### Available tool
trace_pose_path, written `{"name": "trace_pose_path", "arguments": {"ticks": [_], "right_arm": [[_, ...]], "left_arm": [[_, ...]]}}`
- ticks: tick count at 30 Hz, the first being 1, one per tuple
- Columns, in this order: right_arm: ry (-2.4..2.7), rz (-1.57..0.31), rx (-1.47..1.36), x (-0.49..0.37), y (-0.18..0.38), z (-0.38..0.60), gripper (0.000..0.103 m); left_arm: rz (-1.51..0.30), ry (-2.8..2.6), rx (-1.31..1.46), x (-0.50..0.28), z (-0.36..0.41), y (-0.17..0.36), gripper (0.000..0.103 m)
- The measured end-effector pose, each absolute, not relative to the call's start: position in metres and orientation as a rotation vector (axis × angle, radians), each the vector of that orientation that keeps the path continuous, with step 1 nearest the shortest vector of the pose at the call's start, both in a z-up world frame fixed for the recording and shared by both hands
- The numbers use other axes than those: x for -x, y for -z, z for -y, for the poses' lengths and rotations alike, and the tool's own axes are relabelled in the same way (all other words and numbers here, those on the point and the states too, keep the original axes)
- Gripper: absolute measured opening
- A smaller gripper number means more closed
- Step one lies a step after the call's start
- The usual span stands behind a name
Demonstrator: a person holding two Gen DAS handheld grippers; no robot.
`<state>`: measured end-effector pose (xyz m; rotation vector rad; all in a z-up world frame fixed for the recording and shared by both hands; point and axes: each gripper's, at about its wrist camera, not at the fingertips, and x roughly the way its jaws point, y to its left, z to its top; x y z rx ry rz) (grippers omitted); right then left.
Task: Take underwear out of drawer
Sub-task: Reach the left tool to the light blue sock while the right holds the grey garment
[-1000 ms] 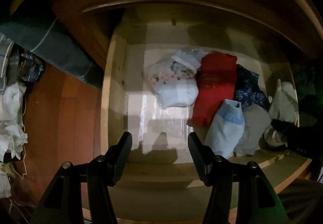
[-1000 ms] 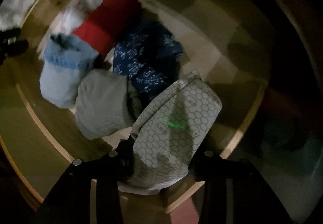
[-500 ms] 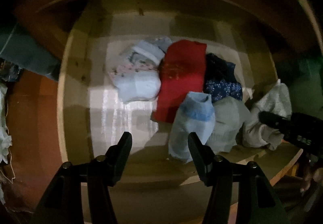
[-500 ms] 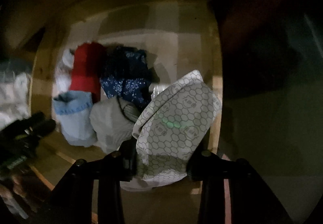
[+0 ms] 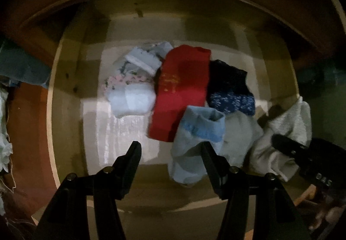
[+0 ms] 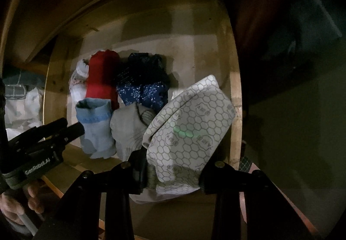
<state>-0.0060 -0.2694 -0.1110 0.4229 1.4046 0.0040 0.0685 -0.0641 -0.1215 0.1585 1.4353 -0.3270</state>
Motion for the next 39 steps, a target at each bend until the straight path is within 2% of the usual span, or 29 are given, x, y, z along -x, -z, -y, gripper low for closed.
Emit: {"name": "trace_pose_path", "arguments": {"ticks": [6, 13, 21, 22, 24, 30, 39], "right_arm": [[-0.01, -1.413, -0.46, 0.004, 0.116, 0.275, 0.033], [-0.009, -1.417, -0.454, 0.005, 0.114, 0.273, 0.033], [-0.026, -1.424, -0.445, 0.004, 0.114, 0.271, 0.034], [-0.024, -1.426, -0.447, 0.004, 0.115, 0.271, 0.034], [-0.023, -1.431, -0.448, 0.003, 0.115, 0.271, 0.034], [-0.016, -1.433, -0.443, 0.003, 0.115, 0.27, 0.034], [-0.003, -1.427, -0.43, 0.0, 0.115, 0.264, 0.034]], "left_arm": [[-1.441, 0.397, -0.161, -0.064, 0.071, 0.118, 0.064], [-1.514, 0.37, -0.105, -0.069, 0.073, 0.131, 0.064], [-1.518, 0.332, -0.162, -0.073, 0.082, 0.141, 0.064], [-1.515, 0.318, -0.134, -0.075, 0.078, 0.14, 0.062], [-1.538, 0.323, -0.088, -0.077, 0.071, 0.143, 0.047], [-1.524, 0.352, -0.083, -0.073, 0.067, 0.139, 0.033], [-1.482, 0.4, -0.021, -0.066, 0.035, 0.117, 0.032]]}}
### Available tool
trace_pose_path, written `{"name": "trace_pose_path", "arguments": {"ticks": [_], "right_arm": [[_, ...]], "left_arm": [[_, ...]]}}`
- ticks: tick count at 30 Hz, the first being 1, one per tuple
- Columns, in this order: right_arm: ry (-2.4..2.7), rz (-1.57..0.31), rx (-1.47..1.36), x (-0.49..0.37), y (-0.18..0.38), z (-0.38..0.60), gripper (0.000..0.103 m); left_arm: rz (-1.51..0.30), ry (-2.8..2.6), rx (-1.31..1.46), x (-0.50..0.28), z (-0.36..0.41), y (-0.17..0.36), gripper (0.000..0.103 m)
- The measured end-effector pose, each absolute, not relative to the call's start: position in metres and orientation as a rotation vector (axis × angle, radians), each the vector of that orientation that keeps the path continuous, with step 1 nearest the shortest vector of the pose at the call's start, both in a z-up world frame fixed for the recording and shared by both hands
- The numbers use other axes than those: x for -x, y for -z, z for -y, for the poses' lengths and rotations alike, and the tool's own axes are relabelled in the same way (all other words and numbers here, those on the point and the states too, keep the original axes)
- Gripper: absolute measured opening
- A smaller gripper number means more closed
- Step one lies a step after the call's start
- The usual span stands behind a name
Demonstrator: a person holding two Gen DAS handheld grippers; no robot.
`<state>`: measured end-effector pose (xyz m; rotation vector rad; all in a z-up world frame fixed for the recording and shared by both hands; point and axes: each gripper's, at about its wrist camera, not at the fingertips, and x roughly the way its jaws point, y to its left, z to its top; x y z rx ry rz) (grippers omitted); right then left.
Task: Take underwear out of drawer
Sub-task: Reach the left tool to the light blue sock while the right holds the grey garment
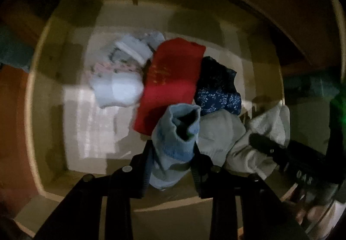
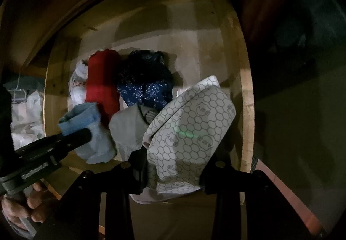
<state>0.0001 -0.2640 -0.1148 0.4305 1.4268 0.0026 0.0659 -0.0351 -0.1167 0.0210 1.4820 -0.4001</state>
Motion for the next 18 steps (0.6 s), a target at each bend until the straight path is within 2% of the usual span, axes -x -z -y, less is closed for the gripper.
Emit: {"name": "trace_pose_path", "arguments": {"ticks": [18], "right_arm": [[0.025, -1.397, -0.369, -0.002, 0.108, 0.255, 0.034]], "left_arm": [[-1.244, 0.444, -0.104, -0.031, 0.021, 0.014, 0.032]]}}
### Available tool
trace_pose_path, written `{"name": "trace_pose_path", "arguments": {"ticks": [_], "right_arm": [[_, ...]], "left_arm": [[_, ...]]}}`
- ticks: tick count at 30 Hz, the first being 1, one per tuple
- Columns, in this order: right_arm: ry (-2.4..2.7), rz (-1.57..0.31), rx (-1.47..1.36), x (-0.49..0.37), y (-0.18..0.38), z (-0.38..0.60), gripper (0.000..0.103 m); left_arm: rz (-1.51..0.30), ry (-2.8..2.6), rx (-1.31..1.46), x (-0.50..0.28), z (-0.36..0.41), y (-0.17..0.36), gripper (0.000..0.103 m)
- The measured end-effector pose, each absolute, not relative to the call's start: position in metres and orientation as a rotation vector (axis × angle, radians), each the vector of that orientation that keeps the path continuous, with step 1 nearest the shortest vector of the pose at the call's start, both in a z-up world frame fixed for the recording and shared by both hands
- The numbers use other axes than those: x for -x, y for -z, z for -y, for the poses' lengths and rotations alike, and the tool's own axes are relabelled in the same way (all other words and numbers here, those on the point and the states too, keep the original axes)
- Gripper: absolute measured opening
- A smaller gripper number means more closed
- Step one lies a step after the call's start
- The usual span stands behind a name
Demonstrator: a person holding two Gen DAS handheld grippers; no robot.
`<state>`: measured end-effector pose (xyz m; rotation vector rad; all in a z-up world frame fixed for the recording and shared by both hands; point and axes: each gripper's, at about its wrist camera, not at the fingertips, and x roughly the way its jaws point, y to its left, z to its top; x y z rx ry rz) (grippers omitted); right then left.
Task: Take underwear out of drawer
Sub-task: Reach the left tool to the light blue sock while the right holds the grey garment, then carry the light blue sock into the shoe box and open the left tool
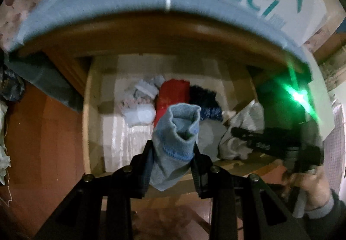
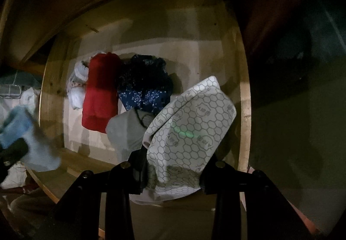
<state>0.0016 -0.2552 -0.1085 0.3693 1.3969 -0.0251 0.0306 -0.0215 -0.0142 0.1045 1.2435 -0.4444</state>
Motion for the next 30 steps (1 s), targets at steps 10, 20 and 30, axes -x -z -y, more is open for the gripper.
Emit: {"name": "trace_pose_path", "arguments": {"ticks": [10, 20, 30], "right_arm": [[0.045, -1.411, -0.352, -0.001, 0.112, 0.254, 0.034], [0.034, -1.418, -0.338, 0.0, 0.113, 0.252, 0.034], [0.029, -1.424, -0.341, 0.0, 0.114, 0.252, 0.034]], "left_arm": [[-1.091, 0.512, -0.066, -0.009, 0.013, -0.085, 0.032], [-0.873, 0.564, -0.061, -0.022, 0.021, -0.207, 0.032], [-0.8, 0.536, -0.11, -0.092, 0.078, -0.252, 0.032]]}}
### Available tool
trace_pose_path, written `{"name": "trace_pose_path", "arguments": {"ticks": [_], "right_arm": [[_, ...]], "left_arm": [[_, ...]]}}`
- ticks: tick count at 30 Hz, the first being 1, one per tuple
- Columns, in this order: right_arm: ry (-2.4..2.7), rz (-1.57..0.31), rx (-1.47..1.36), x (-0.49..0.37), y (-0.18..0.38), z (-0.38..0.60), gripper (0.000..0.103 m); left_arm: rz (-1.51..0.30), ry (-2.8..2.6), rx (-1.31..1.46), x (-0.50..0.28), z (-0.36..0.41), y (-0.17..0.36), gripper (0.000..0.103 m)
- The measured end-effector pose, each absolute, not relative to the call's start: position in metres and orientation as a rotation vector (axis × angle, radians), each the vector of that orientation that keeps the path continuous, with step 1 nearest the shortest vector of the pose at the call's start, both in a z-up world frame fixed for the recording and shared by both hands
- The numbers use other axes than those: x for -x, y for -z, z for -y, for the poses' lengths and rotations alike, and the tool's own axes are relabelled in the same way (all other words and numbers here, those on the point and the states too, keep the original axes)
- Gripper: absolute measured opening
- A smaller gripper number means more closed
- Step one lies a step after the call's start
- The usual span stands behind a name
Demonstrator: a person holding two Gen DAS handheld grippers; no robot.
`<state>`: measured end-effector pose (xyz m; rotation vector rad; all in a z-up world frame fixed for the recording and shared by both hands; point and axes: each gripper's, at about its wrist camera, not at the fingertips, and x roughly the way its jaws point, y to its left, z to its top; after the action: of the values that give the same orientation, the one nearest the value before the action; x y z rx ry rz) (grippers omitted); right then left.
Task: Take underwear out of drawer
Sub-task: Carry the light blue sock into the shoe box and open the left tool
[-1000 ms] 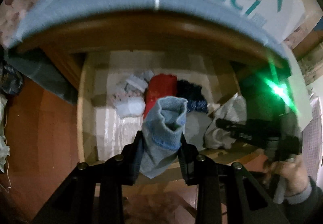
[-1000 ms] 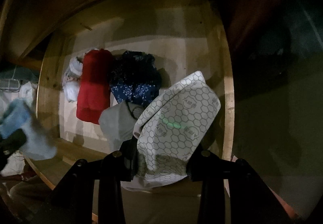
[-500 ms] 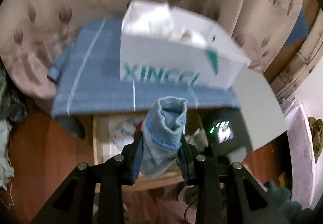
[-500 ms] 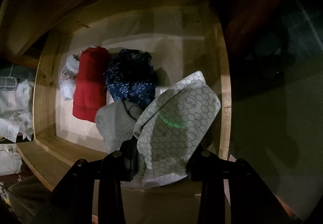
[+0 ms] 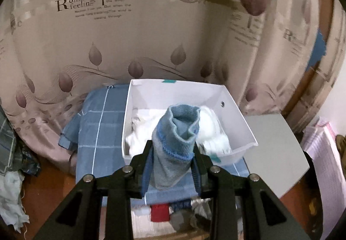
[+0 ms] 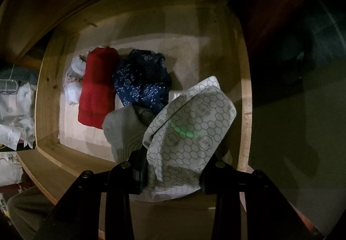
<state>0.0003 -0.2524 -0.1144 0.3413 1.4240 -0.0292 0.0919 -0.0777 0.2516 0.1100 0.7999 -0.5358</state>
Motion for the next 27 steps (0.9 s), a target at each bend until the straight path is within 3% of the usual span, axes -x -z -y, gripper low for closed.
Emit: {"name": "trace_pose_path", "arguments": {"ticks": [9, 27], "right_arm": [[0.01, -1.433, -0.357, 0.0, 0.117, 0.253, 0.034], [-0.004, -1.45, -0.35, -0.003, 0.121, 0.249, 0.035]], "left_arm": [[-0.824, 0.464, -0.201, -0.153, 0.116, -0.213, 0.032], [-0.851, 0.401, -0.133, -0.232, 0.137, -0.21, 0.036]]}}
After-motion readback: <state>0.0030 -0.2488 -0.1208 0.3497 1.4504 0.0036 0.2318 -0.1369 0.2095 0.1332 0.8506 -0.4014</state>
